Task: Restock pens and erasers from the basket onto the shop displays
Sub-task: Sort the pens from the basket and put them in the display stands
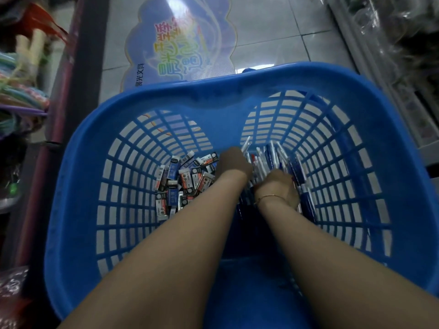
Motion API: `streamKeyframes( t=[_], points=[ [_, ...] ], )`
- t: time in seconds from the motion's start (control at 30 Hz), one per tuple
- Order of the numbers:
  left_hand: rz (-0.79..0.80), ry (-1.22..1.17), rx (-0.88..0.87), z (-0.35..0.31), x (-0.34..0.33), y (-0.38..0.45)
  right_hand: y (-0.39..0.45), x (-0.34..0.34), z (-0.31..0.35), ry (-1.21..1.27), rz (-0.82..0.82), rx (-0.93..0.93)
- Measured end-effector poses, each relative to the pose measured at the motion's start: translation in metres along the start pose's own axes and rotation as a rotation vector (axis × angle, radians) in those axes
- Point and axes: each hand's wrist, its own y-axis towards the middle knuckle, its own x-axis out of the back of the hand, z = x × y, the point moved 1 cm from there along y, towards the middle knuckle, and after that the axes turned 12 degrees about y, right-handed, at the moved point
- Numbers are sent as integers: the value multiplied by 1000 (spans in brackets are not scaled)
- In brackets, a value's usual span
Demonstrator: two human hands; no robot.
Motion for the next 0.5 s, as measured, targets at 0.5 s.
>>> streamKeyframes(
  t=[0.5],
  points=[
    [183,-17,-58,-9,-13,3,10,3,-6,-146,-107,60]
  ],
)
